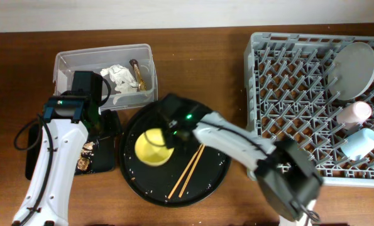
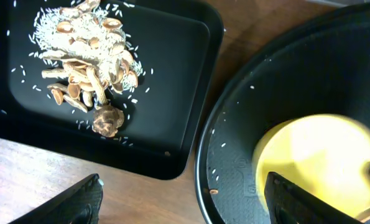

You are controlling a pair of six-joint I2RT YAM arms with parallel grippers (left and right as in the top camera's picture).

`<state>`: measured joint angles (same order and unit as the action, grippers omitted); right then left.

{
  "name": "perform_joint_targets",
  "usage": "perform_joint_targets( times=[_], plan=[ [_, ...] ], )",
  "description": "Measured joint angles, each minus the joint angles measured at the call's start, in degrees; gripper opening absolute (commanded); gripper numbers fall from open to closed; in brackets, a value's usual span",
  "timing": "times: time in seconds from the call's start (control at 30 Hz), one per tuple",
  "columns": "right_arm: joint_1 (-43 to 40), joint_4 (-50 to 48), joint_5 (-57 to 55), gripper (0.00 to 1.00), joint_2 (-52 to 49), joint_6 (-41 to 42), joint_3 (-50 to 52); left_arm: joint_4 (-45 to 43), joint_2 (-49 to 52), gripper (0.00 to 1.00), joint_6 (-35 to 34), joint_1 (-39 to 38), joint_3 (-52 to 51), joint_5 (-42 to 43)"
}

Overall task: Sort waste into correct bins and load items into the dishwasher rack
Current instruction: 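Grasp the yellow bowl with the right gripper and place it in the rack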

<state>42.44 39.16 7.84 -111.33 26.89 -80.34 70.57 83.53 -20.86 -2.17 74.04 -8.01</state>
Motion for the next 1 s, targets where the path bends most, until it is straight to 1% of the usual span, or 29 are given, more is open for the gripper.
perform_joint_targets(
  times=[0.17,0.23,0.27,0.33,0.37,0.4,0.47,0.5,0.57,0.63,0.73,0.83,0.9,1.0],
  plan=[
    [-11.3,4.5,-3.6,0.04,12.3,-8.5,-0.2,0.0,0.0,0.83,0.0,0.0,0.0,0.0],
    [-16.6,5.0,-8.7,0.04,17.1,-12.4,-0.5,0.0,0.0,0.83,0.0,0.0,0.0,0.0],
    [-18.8,4.6,-12.1,0.04,18.6,-14.4,-0.5,0.0,0.0,0.83,0.0,0.0,0.0,0.0],
    [-24.2,1.8,-23.6,0.04,21.1,-20.7,-0.7,-0.1,0.0,0.83,0.0,0.0,0.0,0.0],
    [-25.7,0.9,-27.1,0.04,21.4,-22.3,-0.7,-0.1,0.0,0.83,0.0,0.0,0.0,0.0],
    [-28.9,-1.8,-37.7,0.04,21.7,-27.8,-0.9,-0.3,0.0,0.83,0.0,0.0,0.0,0.0],
    [-31.6,-8.4,-46.2,0.04,21.6,-33.4,-0.8,-0.5,0.0,0.83,0.0,0.0,0.0,0.0],
    [-34.3,-11.6,-50.8,0.04,21.5,-36.1,-0.9,-1.0,0.0,0.83,0.0,0.0,0.0,0.0],
    [-38.1,-14.1,-55.9,0.04,20.5,-38.8,-1.0,-1.0,0.0,0.83,0.0,0.0,0.0,0.0],
    [-41.6,-16.9,-61.3,0.04,16.3,-40.6,-1.0,-1.0,0.0,0.83,0.0,0.0,0.0,0.0],
    [-42.8,-17.3,-63.6,0.04,10.9,-41.6,-1.0,-1.1,0.0,0.83,0.0,0.0,0.0,0.0],
    [-41.3,-17.3,-64.4,0.04,5.0,-42.1,-1.0,-1.1,0.0,0.83,0.0,0.0,0.0,0.0],
    [-39.0,-17.8,-67.2,0.04,3.8,-42.1,-1.2,-1.1,0.0,0.83,0.0,0.0,0.0,0.0],
    [-36.9,-17.5,-68.1,0.04,3.5,-41.9,-1.3,-1.1,0.0,0.83,0.0,0.0,0.0,0.0]
  ],
)
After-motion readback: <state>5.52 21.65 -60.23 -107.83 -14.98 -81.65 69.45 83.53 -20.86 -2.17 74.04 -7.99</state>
